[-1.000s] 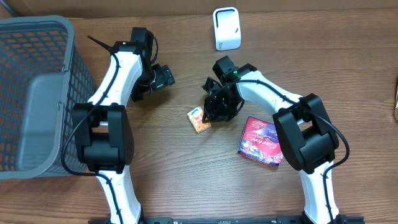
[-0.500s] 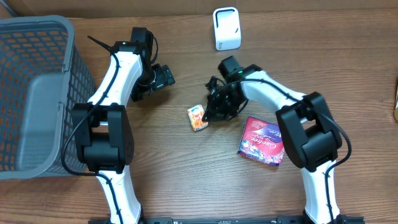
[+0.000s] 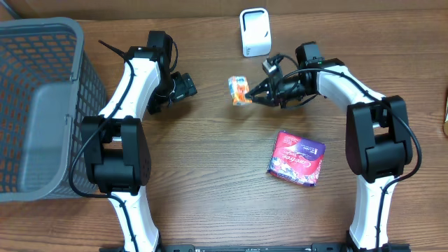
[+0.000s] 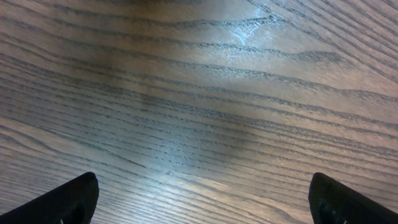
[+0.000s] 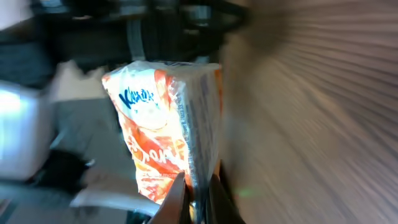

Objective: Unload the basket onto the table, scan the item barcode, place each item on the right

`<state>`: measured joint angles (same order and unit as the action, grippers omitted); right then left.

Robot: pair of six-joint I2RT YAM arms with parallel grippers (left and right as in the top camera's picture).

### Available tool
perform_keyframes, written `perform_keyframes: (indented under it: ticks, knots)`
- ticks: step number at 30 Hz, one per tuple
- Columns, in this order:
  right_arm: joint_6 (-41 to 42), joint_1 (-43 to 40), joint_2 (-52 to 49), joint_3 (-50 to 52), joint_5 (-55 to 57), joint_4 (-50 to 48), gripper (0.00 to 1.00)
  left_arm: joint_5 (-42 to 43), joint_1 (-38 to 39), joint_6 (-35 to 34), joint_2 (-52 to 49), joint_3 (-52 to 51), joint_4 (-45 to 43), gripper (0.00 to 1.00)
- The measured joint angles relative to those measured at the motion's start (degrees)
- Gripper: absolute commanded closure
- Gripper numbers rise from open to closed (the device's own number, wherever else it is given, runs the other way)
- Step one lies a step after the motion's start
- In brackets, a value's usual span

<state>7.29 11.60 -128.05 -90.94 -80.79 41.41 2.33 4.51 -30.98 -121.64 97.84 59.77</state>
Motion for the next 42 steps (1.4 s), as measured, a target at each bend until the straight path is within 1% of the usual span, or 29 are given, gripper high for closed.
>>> perform_keyframes:
  ticks: [3,12,32,34,36,38,42]
  knots:
    - [-0.28,-0.55,0.0,-0.02,-4.74,-2.45,0.96,0.02,0.0,0.0,0.0,0.0,0.02,0.0]
    - [-0.7,-1.51,0.0,-0.02,-7.19,-10.1,0.96,0.0,0.0,0.0,0.0,0.0,0.0,0.0]
    - [-0.57,-2.47,0.0,-0.04,-6.27,-10.93,0.96,0.0,0.0,0.0,0.0,0.0,0.02,0.0]
    - [0.79,-2.45,0.0,-0.04,-2.36,-10.43,0.96,0.02,0.0,0.0,0.0,0.0,0.0,0.0]
    - [2.89,-2.45,0.28,-0.04,5.22,-8.61,0.96,0.02,0.0,0.0,0.0,0.0,0.02,0.0]
    - [4.98,-2.36,1.16,-0.07,15.06,-6.03,0.96,0.0,0.0,0.0,0.0,0.0,0.0,0.0]
    - [9.16,-1.46,5.51,-0.11,40.89,-1.18,0.96,0.0,0.0,0.0,0.0,0.0,0.0,0.0]
